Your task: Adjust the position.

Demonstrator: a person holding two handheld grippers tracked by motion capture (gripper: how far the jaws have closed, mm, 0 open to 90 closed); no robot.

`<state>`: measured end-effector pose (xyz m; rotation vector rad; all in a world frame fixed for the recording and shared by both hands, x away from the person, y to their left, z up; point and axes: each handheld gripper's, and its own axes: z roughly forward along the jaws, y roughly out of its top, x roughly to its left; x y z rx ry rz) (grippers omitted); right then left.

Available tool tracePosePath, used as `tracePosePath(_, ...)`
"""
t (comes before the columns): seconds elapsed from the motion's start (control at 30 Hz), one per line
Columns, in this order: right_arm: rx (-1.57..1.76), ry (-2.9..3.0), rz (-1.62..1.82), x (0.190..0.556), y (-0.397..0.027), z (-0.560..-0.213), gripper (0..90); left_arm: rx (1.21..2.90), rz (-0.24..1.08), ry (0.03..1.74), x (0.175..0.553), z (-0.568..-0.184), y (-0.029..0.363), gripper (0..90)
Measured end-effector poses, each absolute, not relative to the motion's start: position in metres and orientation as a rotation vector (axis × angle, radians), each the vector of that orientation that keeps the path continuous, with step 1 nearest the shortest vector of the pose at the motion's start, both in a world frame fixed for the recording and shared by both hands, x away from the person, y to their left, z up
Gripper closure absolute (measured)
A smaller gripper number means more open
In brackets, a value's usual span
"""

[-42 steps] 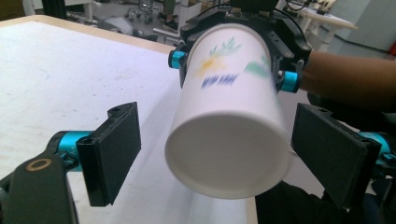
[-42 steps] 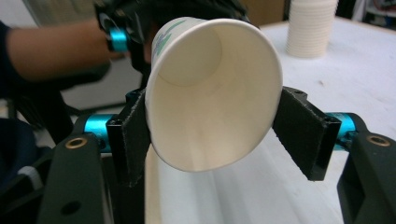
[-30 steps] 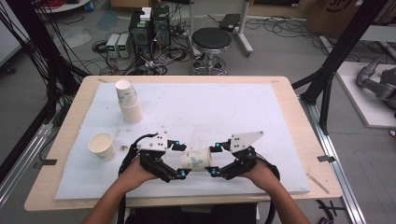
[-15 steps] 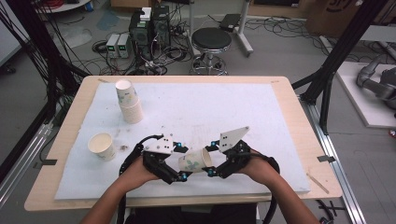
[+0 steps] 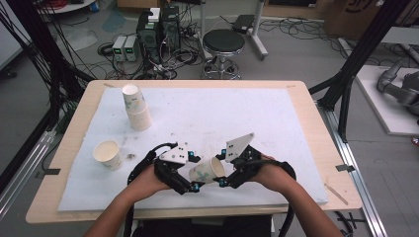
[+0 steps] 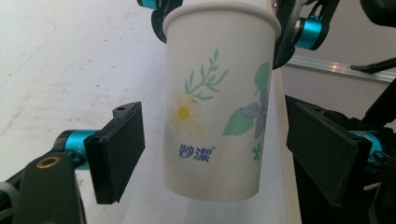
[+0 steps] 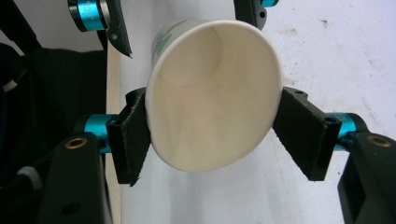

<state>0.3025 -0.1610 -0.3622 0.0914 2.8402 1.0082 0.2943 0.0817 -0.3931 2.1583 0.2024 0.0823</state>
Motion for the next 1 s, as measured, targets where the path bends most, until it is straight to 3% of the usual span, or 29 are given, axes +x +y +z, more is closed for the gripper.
tracePosePath(0.53,0.003,2.862,0.821,0.3,-0.145,-0.353,31.0,2.233,0.062,0.185,0.299,-0.397,0.07,23.1)
tracePosePath(0.87,-0.029,2.882,0.782,0.301,-0.141,-0.352,30.9,2.242,0.034,0.156,0.301,-0.399,0.065,34.7)
tracePosePath(1.0,-0.041,2.892,0.761,0.301,-0.14,-0.352,31.0,2.248,0.023,0.152,0.301,-0.399,0.064,34.9)
